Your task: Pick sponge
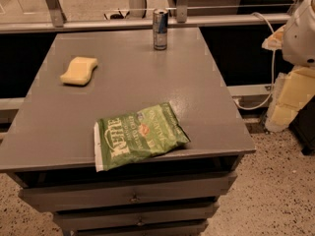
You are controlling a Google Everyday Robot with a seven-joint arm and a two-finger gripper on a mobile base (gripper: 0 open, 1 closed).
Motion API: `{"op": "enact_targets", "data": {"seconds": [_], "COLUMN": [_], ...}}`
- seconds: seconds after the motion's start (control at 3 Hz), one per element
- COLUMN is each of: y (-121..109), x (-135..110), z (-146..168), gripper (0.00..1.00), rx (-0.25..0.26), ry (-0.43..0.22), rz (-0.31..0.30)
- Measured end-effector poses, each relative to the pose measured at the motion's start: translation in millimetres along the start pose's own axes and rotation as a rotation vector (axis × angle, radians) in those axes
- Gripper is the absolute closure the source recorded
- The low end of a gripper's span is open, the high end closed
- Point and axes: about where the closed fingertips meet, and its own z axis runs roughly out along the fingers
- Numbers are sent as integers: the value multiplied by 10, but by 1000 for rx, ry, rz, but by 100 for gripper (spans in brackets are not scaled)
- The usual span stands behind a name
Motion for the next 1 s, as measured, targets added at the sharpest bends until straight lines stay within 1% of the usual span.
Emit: {"op": "enact_targets", "data": {"seconds": [0.33,1.0], "y": [-7,-477], "x": [-10,-851], "z": [-3,573], "gripper": [0,0], "rx": [4,-30], "ry": [-3,-205], "rz": [0,-63]}}
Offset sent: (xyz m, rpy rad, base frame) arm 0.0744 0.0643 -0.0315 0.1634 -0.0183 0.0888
